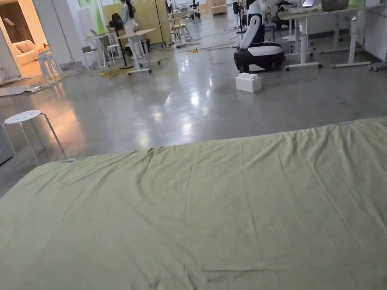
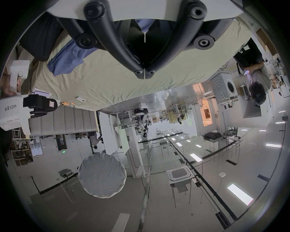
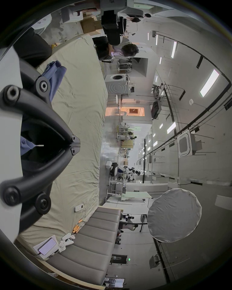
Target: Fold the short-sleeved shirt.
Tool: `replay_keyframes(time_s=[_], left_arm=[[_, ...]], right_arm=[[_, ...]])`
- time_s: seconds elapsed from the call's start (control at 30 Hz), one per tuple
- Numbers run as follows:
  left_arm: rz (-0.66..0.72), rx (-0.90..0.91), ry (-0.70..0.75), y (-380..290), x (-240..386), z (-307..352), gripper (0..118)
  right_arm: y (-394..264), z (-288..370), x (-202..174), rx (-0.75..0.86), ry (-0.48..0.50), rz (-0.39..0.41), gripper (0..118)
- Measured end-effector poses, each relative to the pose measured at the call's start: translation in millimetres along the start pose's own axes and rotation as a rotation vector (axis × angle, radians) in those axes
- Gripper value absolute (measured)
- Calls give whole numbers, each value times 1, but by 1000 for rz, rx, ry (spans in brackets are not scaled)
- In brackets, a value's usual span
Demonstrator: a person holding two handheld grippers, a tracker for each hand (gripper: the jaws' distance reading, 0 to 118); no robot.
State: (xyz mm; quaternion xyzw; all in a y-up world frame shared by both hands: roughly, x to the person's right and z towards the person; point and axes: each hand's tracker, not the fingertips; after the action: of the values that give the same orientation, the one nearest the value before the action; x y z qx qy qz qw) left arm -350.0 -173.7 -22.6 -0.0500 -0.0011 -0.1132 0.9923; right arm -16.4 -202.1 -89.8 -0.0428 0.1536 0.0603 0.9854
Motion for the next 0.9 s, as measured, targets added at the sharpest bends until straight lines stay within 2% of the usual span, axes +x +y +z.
replay_keyframes(time_s=[0.37, 0.47, 0.5, 0.6, 0.63, 0.73, 0.77, 0.83, 0.9], left_arm=[[-53, -83, -6, -19, -5, 4, 0], [-30, -103, 2, -22, -15, -1, 0], [32, -135, -15, -22, -22, -6, 0], [364, -214, -96, -37, -68, -28, 1], [478, -252, -121, -47, -86, -40, 8], [696, -423, -171, -95, -127, -75, 72], [730, -479, -195, -116, -134, -88, 87], [797, -538, -213, -153, -142, -106, 90], [841, -614, -202, -186, -146, -124, 91]], right_arm=[[-10, 0, 4, -49, 1, -44, 0], [-10, 1, 5, -55, 3, -57, 0], [-11, 1, 5, -58, 4, -63, 0], [-13, 2, 8, -66, 12, -77, 0], [-14, 3, 9, -74, 18, -80, 0], [-21, 4, 10, -99, 32, -97, 0], [-24, 4, 11, -117, 45, -111, 0], [-32, 5, 11, -163, 68, -141, 0], [-38, 6, 10, -214, 75, -139, 0]])
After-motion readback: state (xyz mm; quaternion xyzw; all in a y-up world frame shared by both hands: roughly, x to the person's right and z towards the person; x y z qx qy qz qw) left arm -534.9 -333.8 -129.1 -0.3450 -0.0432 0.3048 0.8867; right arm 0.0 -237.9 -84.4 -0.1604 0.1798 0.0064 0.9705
